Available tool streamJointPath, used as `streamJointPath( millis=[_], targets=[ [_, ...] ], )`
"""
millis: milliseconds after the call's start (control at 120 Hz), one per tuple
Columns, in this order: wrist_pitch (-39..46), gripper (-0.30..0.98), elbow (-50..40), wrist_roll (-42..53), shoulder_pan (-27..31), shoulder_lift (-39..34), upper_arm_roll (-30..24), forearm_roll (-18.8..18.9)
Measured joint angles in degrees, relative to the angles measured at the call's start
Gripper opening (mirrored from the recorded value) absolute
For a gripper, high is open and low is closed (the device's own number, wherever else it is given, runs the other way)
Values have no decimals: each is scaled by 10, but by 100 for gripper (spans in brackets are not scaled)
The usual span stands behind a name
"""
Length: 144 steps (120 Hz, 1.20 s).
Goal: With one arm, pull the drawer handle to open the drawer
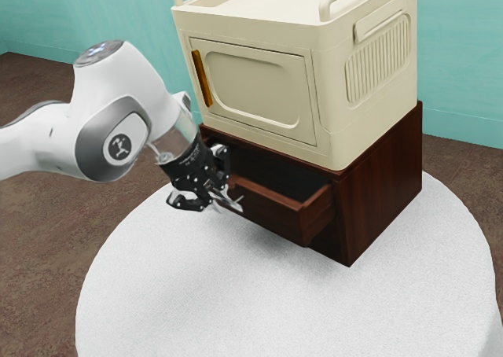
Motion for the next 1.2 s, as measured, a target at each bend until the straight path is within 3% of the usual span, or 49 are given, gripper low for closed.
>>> streamJointPath(
  millis=[942, 1200],
  targets=[
    [8, 3, -72, 3, 27, -70, 0, 0],
    [8, -6, -87, 1, 28, -85, -2, 0]
  ],
)
